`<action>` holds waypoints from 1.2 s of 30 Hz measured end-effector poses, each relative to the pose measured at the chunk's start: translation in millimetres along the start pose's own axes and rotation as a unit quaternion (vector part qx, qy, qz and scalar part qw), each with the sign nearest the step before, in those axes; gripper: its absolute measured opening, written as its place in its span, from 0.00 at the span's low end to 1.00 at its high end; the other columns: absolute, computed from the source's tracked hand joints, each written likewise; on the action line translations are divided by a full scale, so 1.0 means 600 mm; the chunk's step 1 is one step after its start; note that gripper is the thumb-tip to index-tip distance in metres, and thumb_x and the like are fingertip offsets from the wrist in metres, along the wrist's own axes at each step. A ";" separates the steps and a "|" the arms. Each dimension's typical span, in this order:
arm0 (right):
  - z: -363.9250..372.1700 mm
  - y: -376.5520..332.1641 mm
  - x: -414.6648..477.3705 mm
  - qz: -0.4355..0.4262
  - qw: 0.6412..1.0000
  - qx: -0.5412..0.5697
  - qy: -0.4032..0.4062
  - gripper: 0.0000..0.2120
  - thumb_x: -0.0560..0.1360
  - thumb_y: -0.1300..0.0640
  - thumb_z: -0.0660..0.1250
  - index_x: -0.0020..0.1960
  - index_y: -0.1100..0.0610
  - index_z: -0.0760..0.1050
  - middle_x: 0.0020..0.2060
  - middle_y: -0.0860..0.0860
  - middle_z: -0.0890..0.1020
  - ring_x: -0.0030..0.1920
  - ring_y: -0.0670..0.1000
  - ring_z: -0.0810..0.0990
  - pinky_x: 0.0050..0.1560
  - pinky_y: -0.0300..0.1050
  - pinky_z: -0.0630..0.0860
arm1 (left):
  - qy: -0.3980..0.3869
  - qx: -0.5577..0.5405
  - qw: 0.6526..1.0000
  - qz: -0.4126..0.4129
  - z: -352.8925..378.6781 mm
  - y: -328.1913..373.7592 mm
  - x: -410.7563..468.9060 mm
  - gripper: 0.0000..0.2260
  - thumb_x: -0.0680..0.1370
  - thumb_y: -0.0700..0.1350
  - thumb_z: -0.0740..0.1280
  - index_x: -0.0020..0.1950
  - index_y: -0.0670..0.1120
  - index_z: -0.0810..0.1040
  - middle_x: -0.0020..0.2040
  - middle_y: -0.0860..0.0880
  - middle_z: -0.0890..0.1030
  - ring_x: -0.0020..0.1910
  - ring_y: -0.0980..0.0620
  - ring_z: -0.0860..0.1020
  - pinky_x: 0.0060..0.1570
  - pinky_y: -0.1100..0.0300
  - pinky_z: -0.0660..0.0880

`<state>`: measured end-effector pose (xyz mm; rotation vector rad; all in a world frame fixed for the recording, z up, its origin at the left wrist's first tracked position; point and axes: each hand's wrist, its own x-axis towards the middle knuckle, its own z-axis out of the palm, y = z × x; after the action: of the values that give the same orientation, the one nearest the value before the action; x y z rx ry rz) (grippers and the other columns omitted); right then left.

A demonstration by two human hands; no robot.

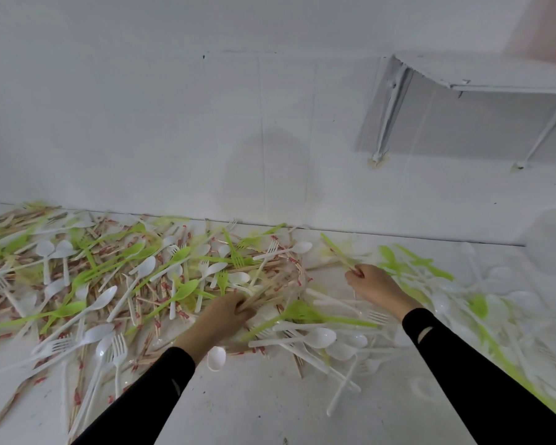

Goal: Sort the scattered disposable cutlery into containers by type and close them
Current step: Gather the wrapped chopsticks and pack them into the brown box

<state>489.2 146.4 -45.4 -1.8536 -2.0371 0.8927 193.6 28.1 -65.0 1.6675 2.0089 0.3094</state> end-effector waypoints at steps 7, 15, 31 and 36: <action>-0.034 -0.031 0.013 -0.083 0.993 0.044 0.071 0.12 0.81 0.52 0.54 0.47 0.59 0.70 0.37 0.56 0.80 0.34 0.56 0.75 0.36 0.48 0.67 | 0.091 -0.113 0.989 0.014 -0.045 0.012 0.014 0.06 0.81 0.42 0.64 0.44 0.47 0.77 0.38 0.55 0.80 0.34 0.57 0.79 0.33 0.69 0.70; 0.028 -0.057 0.072 -0.116 0.979 -0.165 -0.005 0.08 0.82 0.52 0.57 0.48 0.54 0.72 0.40 0.50 0.76 0.41 0.55 0.76 0.39 0.45 0.69 | 0.108 -0.265 0.958 0.028 -0.056 0.059 0.005 0.07 0.82 0.52 0.61 0.50 0.50 0.72 0.37 0.49 0.75 0.33 0.52 0.72 0.35 0.58 0.70; 0.085 0.004 0.083 -0.218 0.904 -0.366 0.022 0.11 0.81 0.58 0.59 0.63 0.54 0.71 0.59 0.50 0.73 0.44 0.59 0.80 0.31 0.46 0.64 | 0.064 -0.480 0.873 -0.058 -0.034 0.067 0.025 0.20 0.81 0.56 0.60 0.50 0.39 0.80 0.29 0.50 0.69 0.26 0.52 0.69 0.28 0.59 0.73; 0.081 0.002 0.060 -0.210 0.912 -0.352 0.006 0.17 0.80 0.59 0.59 0.69 0.52 0.70 0.61 0.51 0.71 0.44 0.59 0.79 0.35 0.47 0.66 | 0.088 -0.419 0.903 -0.035 -0.031 0.071 0.031 0.22 0.80 0.56 0.64 0.49 0.35 0.79 0.32 0.47 0.67 0.26 0.53 0.64 0.27 0.61 0.62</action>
<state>457.0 168.2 -91.6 -1.5442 -2.8331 0.0120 218.3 58.0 -33.2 1.0294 1.6604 1.1453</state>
